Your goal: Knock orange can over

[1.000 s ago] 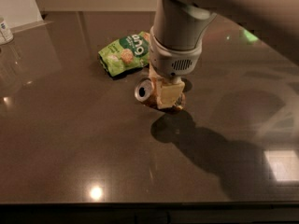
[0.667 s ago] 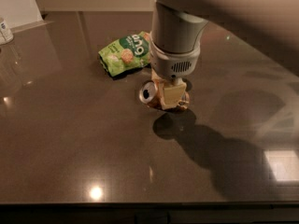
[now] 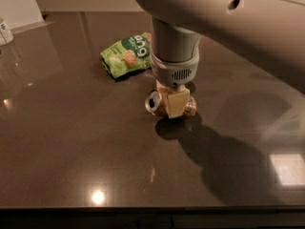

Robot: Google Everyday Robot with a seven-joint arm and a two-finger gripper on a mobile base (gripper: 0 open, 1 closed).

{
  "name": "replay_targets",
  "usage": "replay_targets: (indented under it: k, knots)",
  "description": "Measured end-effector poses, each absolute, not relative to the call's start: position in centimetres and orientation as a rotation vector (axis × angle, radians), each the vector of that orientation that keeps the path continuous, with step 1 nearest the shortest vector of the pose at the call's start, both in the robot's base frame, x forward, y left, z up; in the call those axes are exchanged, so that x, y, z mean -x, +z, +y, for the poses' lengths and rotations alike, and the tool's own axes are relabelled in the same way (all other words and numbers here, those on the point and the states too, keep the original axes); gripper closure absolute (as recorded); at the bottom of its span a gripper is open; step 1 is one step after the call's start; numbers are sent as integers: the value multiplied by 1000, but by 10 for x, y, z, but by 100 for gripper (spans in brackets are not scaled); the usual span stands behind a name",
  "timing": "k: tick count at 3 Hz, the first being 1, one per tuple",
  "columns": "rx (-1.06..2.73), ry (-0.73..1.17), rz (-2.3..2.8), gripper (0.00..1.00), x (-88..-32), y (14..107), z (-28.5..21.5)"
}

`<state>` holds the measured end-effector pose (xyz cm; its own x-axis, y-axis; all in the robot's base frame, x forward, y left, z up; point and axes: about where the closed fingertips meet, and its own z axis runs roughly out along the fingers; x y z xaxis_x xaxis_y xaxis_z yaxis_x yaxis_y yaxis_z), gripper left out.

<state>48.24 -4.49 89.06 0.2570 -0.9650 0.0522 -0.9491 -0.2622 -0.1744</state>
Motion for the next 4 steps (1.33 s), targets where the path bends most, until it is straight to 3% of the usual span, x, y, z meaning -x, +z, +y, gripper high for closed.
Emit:
replay_targets:
  k: [1,4]
  knots:
    - [2416,-230,1844,0,-482,884,-44]
    - [2375,-143,1863,0,-480,872,-44]
